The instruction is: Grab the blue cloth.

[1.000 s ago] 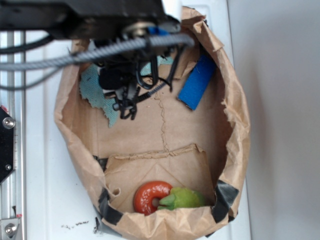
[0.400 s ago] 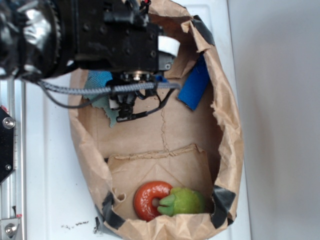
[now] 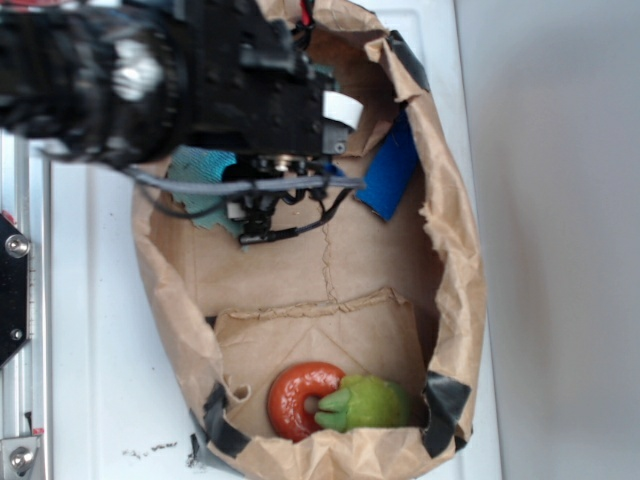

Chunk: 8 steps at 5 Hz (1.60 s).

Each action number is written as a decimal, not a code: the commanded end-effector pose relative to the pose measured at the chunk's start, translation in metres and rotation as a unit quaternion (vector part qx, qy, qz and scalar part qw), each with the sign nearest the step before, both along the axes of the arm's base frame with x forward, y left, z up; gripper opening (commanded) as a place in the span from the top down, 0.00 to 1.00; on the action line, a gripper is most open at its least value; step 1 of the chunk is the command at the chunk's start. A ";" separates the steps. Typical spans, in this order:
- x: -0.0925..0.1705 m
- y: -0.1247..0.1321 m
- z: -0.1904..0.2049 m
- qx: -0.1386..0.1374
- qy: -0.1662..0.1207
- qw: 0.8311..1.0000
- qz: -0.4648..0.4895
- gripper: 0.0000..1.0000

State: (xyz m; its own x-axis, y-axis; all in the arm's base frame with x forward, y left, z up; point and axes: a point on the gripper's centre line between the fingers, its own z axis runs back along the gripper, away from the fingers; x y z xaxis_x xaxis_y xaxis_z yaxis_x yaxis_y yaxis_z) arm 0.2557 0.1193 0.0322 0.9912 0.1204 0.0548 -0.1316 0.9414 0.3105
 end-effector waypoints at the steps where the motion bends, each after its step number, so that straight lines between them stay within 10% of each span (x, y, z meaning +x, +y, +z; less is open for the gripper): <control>1: 0.012 0.002 -0.012 0.043 -0.024 0.999 0.016 1.00; 6: 0.013 0.006 0.013 0.007 -0.043 0.999 0.021 1.00; 8: 0.008 0.012 0.051 -0.057 -0.042 0.997 0.012 1.00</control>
State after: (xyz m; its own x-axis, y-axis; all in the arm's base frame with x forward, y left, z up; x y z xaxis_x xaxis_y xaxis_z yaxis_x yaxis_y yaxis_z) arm 0.2558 0.1182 0.0620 0.9875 0.1484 0.0526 -0.1552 0.9738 0.1661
